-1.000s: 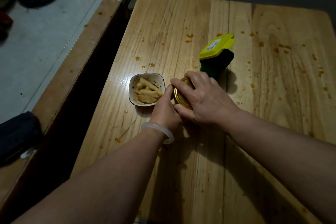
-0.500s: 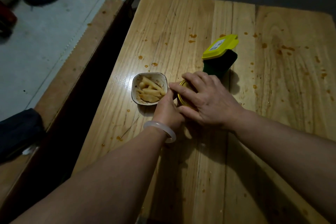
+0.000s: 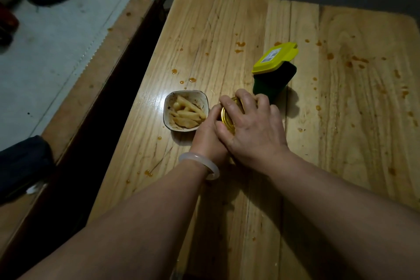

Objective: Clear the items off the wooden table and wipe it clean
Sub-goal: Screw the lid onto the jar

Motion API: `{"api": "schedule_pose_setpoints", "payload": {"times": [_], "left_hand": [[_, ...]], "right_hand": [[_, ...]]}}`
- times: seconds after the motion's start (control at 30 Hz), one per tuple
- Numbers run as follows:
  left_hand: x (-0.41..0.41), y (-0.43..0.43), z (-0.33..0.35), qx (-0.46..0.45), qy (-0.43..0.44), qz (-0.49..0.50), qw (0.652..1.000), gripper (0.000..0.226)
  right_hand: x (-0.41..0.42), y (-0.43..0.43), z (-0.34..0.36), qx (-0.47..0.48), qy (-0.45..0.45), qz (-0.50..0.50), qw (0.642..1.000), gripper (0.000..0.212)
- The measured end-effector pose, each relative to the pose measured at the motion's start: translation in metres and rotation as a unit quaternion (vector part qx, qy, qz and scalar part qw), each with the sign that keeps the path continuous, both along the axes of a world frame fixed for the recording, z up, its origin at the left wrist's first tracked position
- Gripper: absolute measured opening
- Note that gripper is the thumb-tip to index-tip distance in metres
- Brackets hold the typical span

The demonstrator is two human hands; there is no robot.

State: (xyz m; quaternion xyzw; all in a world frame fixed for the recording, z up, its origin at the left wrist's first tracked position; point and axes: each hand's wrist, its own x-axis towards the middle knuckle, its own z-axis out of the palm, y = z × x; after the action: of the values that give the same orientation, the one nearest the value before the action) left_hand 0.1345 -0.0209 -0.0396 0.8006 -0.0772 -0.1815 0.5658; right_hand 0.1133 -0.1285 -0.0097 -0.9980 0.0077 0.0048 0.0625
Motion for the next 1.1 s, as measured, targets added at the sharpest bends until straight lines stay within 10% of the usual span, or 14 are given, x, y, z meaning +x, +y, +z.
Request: {"api": "schedule_pose_setpoints", "payload": {"times": [0.23, 1.1], "left_hand": [[0.000, 0.002, -0.005, 0.004, 0.009, 0.001, 1.000, 0.069], [-0.004, 0.005, 0.005, 0.014, 0.018, -0.006, 1.000, 0.068]], "right_hand": [[0.016, -0.039, -0.004, -0.004, -0.006, 0.202, 0.979, 0.067], [0.005, -0.001, 0.016, 0.135, 0.114, -0.124, 0.976, 0.082]]}}
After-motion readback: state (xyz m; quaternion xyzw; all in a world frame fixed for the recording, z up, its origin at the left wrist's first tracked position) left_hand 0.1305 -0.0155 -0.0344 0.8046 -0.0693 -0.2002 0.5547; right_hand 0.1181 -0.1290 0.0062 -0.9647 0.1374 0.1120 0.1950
